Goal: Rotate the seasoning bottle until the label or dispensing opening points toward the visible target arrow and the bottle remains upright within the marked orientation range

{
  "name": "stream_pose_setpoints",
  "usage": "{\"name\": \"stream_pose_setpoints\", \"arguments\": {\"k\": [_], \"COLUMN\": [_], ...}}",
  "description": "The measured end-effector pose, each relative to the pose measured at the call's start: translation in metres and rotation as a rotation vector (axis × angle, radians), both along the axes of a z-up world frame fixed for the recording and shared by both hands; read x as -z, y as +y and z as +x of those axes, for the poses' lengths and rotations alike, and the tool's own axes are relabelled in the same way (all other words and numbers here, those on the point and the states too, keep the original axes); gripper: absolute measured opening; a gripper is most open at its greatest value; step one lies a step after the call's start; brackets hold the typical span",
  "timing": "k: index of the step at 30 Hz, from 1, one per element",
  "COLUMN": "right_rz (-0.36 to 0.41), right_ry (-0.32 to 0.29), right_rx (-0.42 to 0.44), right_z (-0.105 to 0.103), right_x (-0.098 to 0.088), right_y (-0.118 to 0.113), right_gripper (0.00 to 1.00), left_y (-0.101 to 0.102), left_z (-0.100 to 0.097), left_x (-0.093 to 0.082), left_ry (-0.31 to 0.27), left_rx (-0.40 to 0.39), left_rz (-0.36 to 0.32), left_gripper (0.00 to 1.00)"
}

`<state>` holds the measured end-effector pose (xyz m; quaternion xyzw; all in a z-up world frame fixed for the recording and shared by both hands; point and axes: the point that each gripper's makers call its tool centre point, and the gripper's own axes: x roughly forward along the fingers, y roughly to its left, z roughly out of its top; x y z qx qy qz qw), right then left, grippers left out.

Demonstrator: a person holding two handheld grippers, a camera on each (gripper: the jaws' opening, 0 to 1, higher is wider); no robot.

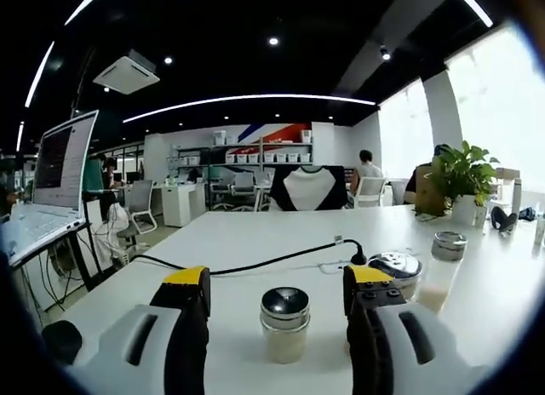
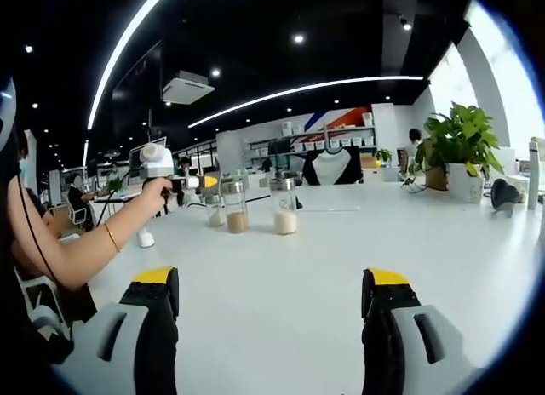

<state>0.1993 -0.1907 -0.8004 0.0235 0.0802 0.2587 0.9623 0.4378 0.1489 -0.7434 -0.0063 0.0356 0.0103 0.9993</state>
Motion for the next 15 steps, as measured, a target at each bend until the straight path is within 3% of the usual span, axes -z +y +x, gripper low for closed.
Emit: {"name": "stream_pose_setpoints", "arguments": {"k": [8,10,15], "right_rz": [0.012,0.01,0.004], "right_ry": [0.002,-0.001,0.009], "right_rx": [0.003,0.012,0.017], "right_z": [0.001,0.002,0.005], "right_x": [-0.002,-0.003,-0.001], "right_y": [0.0,-0.002,-0.001], "right_gripper": [0.9,0.9,0.9], "left_y": [0.012,0.009,0.007], "left_z": [0.02,0.026,0.031], "left_x": [0.016,0.022,0.031], "left_ry": [0.022,0.043,0.049], "left_rx": [-0.031,0.007,0.013], "left_rz": [-0.044,0.005,-0.009], "left_gripper": [0.66,0.64,0.65]}}
